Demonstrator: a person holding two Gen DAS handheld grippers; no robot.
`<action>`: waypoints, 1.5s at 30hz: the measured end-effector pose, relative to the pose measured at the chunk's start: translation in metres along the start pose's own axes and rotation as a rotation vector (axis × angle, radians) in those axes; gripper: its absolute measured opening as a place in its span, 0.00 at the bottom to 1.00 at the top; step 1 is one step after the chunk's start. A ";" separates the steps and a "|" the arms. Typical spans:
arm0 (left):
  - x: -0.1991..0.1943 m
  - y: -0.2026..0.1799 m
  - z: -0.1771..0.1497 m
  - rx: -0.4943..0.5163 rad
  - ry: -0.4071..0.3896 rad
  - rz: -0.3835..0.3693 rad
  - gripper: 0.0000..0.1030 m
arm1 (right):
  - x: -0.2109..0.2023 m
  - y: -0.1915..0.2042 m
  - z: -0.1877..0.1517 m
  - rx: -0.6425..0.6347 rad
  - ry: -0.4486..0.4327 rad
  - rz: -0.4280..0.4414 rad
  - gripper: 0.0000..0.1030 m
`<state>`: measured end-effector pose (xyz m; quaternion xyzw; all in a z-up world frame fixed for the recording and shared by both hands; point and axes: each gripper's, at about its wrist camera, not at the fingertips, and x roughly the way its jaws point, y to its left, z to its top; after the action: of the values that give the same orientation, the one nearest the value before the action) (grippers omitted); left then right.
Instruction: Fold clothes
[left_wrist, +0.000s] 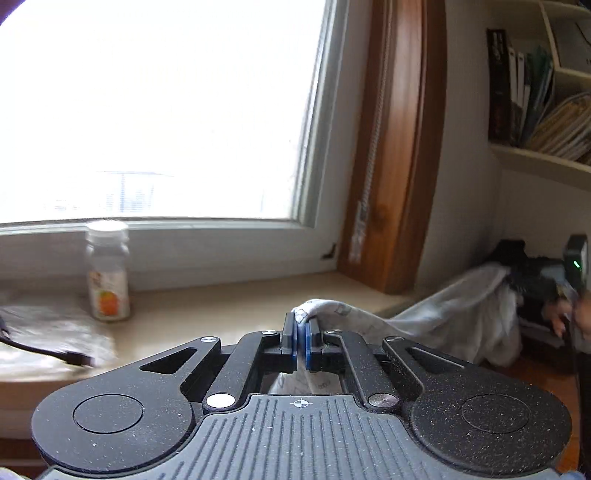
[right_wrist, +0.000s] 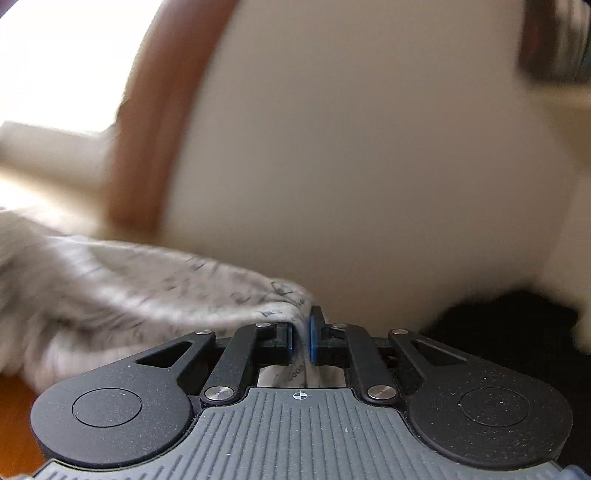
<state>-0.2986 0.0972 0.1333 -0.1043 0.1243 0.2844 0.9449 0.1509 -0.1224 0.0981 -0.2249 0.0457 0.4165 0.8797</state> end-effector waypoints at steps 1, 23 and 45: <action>-0.002 0.002 0.001 0.001 0.001 -0.002 0.04 | 0.006 -0.003 0.007 0.014 0.009 -0.038 0.11; 0.025 0.004 -0.056 -0.059 0.059 -0.122 0.04 | -0.007 0.123 -0.037 -0.046 0.160 0.375 0.57; -0.011 -0.036 -0.051 0.011 0.048 -0.351 0.15 | -0.076 0.065 -0.008 0.062 -0.061 0.285 0.03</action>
<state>-0.2961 0.0481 0.0933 -0.1258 0.1282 0.1118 0.9774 0.0529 -0.1443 0.0879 -0.1759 0.0631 0.5422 0.8192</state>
